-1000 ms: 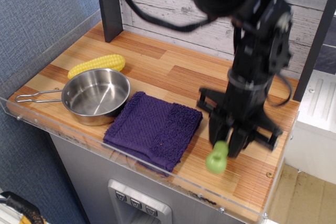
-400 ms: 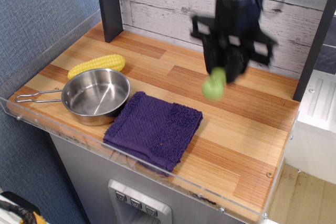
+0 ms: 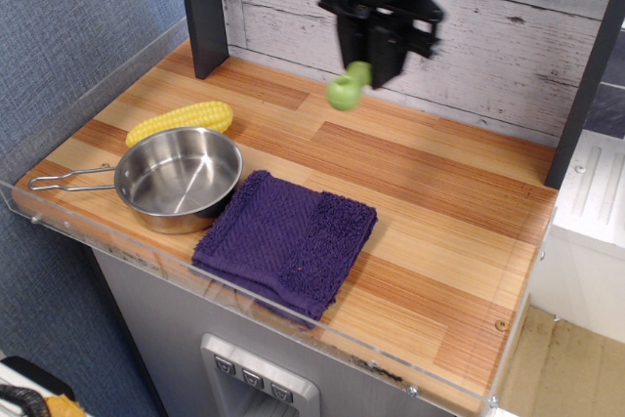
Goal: Move the spatula from edge to corner of the table.
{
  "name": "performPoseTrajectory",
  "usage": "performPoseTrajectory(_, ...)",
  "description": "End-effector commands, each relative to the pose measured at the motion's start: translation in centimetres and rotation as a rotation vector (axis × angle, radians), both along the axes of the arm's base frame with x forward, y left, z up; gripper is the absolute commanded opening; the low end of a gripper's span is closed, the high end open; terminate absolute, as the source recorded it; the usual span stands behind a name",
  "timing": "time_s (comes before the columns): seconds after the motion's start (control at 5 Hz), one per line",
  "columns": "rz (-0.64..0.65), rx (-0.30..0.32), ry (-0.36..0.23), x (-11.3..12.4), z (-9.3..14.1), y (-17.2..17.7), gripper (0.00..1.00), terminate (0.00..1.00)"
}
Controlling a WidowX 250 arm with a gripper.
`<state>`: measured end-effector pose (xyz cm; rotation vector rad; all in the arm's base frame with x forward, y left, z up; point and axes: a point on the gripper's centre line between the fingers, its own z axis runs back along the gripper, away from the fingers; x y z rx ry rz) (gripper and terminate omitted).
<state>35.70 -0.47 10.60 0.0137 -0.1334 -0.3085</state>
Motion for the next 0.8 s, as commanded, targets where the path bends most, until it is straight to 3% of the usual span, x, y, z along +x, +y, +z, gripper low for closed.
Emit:
performPoseTrajectory(0.0,0.036,0.029,-0.039,1.6,0.5,4.6,0.00,0.00)
performPoseTrajectory(0.4,0.106,0.039,-0.018,0.8,-1.2,8.3,0.00,0.00)
performPoseTrajectory(0.6,0.141,-0.002,0.000,0.2,-2.4,10.0,0.00,0.00)
